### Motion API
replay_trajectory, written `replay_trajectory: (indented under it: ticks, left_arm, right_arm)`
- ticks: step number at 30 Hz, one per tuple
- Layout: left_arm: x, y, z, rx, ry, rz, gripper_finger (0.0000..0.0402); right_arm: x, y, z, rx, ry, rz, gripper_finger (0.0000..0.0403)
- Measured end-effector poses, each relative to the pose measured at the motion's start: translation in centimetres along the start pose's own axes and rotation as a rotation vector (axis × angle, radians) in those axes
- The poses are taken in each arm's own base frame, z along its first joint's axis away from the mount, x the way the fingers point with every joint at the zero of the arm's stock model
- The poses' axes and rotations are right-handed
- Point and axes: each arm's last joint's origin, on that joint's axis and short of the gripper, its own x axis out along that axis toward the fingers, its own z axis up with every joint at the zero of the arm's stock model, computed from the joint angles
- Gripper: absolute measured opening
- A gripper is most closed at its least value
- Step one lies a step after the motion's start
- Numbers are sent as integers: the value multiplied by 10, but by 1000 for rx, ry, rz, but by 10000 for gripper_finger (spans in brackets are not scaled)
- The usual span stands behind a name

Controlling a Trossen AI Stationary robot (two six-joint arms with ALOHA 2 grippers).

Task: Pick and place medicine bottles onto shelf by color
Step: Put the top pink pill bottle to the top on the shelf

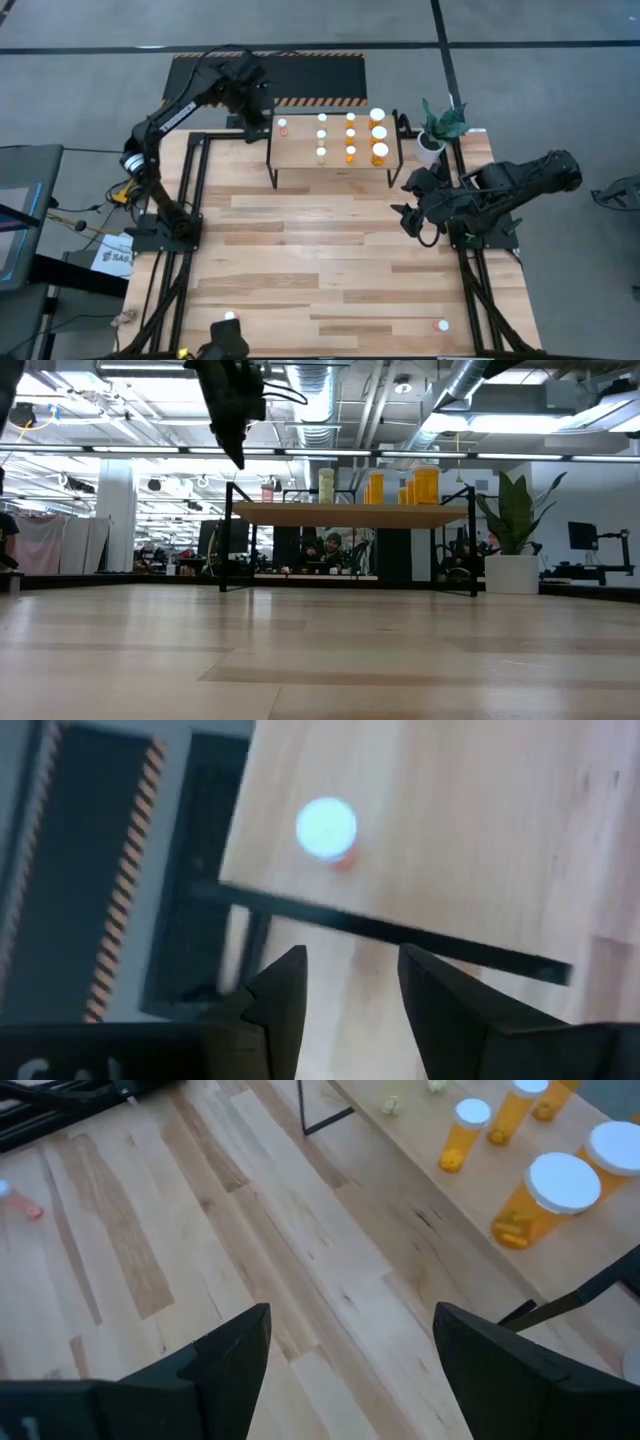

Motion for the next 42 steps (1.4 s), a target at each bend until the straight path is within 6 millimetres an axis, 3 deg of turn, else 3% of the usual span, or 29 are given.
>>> replay_trajectory:
  ticks: [6,10,13,26,31,42]
  left_arm:
    - [29,-1,-7,153,14,-5,107]
    - [47,-2,-11,186,34,-17,50]
    - [48,-2,-9,195,-9,-36,9]
    - [54,15,-9,152,-57,-5,0]
    - [65,13,-5,150,-46,-19,0]
    - [66,12,1,147,-80,2,0]
  right_arm:
    - [0,0,-1,-16,6,-5,302]
    - [0,-1,-1,-34,7,-6,302]
    - [0,-1,-1,-36,5,-9,302]
    - [2,-4,2,4,3,-30,302]
    - [3,-4,2,4,2,-29,302]
    - [5,-8,5,26,-3,-45,302]
